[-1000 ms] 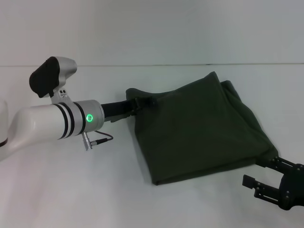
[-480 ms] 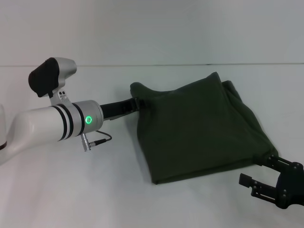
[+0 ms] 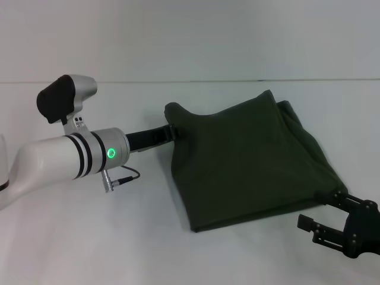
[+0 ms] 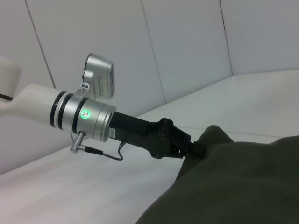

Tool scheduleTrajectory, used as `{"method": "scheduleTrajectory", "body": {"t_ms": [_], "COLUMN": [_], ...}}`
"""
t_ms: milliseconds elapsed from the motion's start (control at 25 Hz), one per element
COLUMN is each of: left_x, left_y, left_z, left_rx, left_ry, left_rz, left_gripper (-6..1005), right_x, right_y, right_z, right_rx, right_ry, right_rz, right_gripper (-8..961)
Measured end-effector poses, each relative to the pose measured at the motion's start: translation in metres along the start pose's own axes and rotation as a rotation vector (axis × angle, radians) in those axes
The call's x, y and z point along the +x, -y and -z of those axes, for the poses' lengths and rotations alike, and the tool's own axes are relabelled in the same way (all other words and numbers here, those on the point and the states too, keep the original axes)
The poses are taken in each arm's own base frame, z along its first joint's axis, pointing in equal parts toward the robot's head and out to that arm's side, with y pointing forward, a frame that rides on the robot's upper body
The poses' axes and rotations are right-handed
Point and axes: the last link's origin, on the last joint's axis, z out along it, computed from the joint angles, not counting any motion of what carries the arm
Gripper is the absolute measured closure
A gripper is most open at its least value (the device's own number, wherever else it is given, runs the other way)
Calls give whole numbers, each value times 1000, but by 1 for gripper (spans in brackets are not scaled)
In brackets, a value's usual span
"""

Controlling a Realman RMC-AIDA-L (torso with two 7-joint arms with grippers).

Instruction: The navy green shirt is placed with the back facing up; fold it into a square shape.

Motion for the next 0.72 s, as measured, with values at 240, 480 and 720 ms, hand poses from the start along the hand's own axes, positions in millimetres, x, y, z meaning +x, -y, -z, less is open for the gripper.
{"method": "scheduleTrajectory", "body": {"t_ms": [240,480,720], "left_x": [-2,-7,-23], "left_y": [1,18,28], "left_z": [6,26,44], "left_rx": [-39,-57,-103], "left_ry": [35,60,104], "left_rz": [10,66,128], "left_gripper": [923,924,924], "right_x": [-1,-3,-7], "right_y": [0,2,5], "right_z": [-1,0,-2], "right_rx": [-3,5,10], "right_ry": [2,11,19], "right_rz": [0,1,7], "right_gripper": [167,167,167]}}
